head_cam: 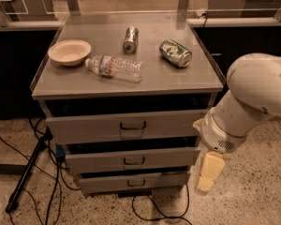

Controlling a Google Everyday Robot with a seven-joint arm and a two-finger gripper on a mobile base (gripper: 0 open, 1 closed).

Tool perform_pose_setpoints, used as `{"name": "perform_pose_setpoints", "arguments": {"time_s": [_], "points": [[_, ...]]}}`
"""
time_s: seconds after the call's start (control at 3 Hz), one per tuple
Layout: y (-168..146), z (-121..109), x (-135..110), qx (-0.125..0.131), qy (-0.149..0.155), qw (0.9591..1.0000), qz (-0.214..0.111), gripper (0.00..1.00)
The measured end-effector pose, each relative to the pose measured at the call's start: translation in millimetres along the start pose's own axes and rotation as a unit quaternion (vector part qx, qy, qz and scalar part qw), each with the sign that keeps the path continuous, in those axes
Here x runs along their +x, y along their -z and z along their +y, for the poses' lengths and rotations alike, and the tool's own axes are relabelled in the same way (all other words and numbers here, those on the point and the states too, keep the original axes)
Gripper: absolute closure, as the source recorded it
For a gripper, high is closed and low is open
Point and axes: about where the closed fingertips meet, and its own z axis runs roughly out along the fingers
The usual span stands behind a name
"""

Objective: Open middle drawer

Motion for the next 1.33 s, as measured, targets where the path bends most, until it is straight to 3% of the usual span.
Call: {"name": "perform_pose_setpoints", "arguments": {"time_s": [0.33, 0.67, 1.33], "points": [[-62.1, 4.2, -10.9, -0.028, 0.010, 0.9995, 0.010, 0.00], [-62.1, 4.5, -10.9, -0.028, 0.010, 0.9995, 0.009, 0.00], [-123.2, -6.3, -9.2, -0.036, -0.004, 0.9990, 0.026, 0.00]]}}
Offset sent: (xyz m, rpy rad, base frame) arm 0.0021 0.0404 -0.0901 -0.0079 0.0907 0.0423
